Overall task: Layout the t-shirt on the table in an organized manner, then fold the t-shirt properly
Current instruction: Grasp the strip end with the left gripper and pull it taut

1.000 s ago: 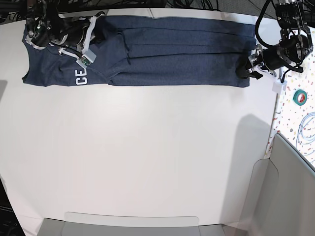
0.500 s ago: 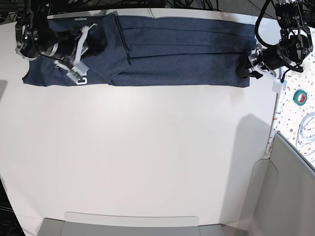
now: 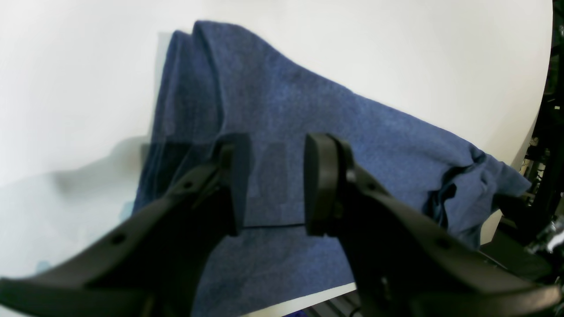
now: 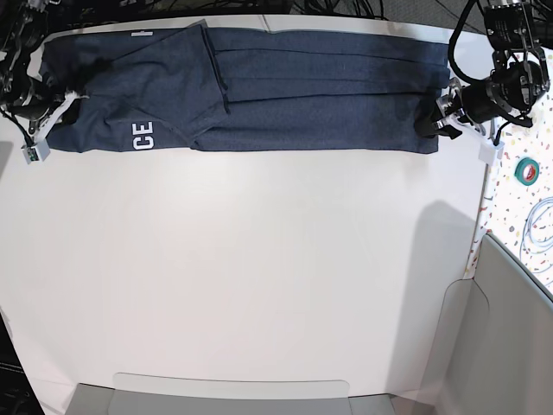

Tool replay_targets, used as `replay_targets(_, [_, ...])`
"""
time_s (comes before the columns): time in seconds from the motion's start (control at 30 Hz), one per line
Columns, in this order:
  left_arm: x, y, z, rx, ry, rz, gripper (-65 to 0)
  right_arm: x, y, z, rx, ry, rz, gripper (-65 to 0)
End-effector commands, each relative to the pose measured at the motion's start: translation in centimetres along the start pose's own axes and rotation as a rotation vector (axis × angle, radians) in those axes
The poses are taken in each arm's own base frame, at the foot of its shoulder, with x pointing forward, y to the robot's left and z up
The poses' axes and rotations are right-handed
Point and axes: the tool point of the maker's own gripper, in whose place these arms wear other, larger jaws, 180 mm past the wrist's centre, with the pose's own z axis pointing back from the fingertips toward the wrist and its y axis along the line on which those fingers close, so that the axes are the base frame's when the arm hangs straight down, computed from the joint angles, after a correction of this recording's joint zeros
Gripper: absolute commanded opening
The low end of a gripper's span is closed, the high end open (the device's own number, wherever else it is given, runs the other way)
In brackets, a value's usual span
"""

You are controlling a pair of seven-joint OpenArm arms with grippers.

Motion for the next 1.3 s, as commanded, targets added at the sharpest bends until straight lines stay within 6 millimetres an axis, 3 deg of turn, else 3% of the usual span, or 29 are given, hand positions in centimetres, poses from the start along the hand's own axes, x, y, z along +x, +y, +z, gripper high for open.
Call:
replay_targets(0.0, [1.0, -0.4, 0.5, -0.008, -0.027, -0.025, -43.9, 1.0, -1.2, 0.2, -0.029, -0.031, -0.003, -65.0])
replay_targets(0.2, [1.0, -0.4, 0.5, -0.008, -0.027, -0.025, -43.9, 1.7, -5.5, -1.3, -0.159, -0.079, -0.064, -65.0])
replay_targets(0.4, [1.0, -0.3, 0.6, -0.004, -0.029, -0.025, -43.9, -0.2, -9.7, 0.4, -0.291, -0.141, -0.263, -65.0])
replay_targets(0.53, [0.9, 0.5, 0.3, 0.006, -0.018, 0.001, -43.9, -1.5, -10.8, 1.5, -0.326, -0.177, -0.354, -65.0])
replay_targets(0.8, [0.7, 1.8, 0.3, 0.021, -0.001, 0.035, -43.2, -1.7, -9.9, 1.0, -0.310, -0.180, -0.360, -65.0])
replay_targets(1.0, [-0.7, 2.3, -0.2, -0.028, 0.049, -0.087, -33.1, -1.1, -9.0, 0.3, -0.287, -0.172, -0.331, -65.0])
replay_targets(1.1, [-1.6, 3.3, -0.3, -0.035, 0.090, -0.113, -29.9, -0.8, -8.4, -0.2, -0.270, -0.162, -0.307, -65.0])
replay_targets(1.27, [-2.3, 5.7, -0.2, -0.032, 0.101, -0.087, -29.8, 0.0, -7.1, -1.2, -0.237, -0.147, -0.262, -65.0])
